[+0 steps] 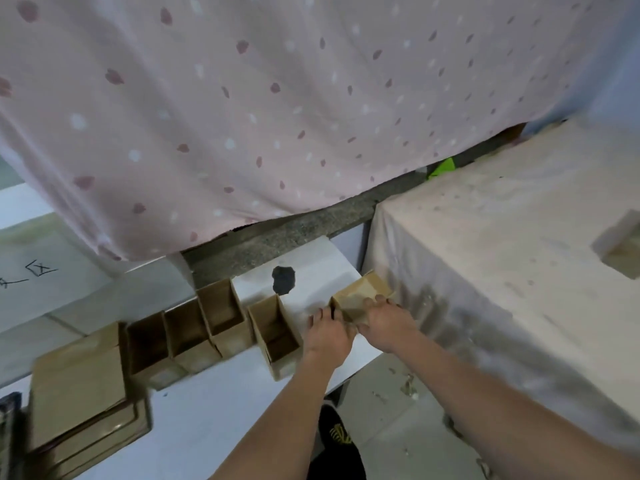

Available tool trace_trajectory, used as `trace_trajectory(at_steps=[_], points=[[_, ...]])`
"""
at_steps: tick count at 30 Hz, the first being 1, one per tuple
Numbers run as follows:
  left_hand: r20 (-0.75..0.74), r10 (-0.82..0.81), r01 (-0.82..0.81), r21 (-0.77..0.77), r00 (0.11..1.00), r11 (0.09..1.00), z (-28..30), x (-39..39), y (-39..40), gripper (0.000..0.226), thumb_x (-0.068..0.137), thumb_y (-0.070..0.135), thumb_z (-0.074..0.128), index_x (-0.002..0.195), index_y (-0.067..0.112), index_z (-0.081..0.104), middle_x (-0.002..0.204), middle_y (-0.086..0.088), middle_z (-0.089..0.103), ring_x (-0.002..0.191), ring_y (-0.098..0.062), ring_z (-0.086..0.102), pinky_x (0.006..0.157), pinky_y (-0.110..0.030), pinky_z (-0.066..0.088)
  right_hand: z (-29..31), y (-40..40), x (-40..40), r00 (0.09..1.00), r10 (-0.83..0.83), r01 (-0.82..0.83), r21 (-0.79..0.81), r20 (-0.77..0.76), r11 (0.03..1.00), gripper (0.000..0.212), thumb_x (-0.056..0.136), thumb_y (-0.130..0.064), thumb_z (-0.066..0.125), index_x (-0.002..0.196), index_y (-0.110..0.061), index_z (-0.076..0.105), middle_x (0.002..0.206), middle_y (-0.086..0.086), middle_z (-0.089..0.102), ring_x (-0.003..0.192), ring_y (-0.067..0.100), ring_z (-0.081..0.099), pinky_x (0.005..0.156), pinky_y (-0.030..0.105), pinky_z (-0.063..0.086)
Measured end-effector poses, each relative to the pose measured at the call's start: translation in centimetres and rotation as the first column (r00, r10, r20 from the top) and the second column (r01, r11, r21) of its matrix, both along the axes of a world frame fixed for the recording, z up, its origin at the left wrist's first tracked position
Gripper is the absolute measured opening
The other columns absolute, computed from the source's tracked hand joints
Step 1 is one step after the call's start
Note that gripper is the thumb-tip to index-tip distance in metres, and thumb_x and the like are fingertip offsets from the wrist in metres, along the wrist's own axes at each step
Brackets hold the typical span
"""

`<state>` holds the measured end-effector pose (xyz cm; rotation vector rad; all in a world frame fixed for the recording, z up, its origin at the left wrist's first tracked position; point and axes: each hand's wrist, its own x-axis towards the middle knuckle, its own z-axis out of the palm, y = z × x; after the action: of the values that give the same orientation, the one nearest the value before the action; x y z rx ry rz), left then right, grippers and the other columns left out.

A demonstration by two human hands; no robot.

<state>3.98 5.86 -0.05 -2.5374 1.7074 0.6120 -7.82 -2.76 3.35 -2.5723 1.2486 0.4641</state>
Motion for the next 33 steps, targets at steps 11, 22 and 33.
trace_trajectory(at_steps=[11, 22, 33], points=[[-0.167, 0.190, -0.189, 0.025, 0.967, 0.982, -3.4, 2.5, -7.2, 0.056, 0.106, 0.035, 0.035, 0.153, 0.007, 0.026, 0.151, -0.016, 0.037, 0.140, -0.032, 0.033, 0.119, -0.043, 0.026, -2.4, -9.4, 3.6, 0.971, 0.198, -0.191, 0.061, -0.138, 0.980, 0.075, 0.096, -0.051, 0.049, 0.152, -0.011, 0.020, 0.156, 0.015, 0.028, 0.139, 0.034, 0.034, 0.111, 0.045, 0.035], [-0.227, 0.305, -0.272, 0.163, 0.925, 0.948, -5.4, 3.3, -8.0, 0.045, 0.105, 0.025, 0.034, 0.146, 0.007, 0.035, 0.148, -0.016, 0.040, 0.137, -0.033, 0.037, 0.116, -0.042, 0.029, -6.0, -11.7, 5.2, 0.765, 0.539, -0.575, 0.001, -0.352, 0.818, 0.111, 0.077, -0.043, 0.078, 0.156, -0.013, 0.007, 0.159, 0.015, 0.016, 0.148, 0.041, 0.010, 0.121, 0.056, 0.006], [-0.436, 0.654, -0.678, 0.127, 0.618, 0.724, -4.3, 1.5, -10.0, 0.039, 0.108, 0.021, 0.028, 0.138, 0.003, 0.046, 0.146, -0.020, 0.044, 0.131, -0.038, 0.044, 0.108, -0.043, 0.039, -6.5, -14.3, 6.1, 0.799, 0.556, -0.576, -0.028, -0.229, 0.817, 0.088, 0.070, -0.053, 0.075, 0.137, -0.012, 0.036, 0.131, 0.012, 0.048, 0.120, 0.029, 0.046, 0.099, 0.042, 0.038]])
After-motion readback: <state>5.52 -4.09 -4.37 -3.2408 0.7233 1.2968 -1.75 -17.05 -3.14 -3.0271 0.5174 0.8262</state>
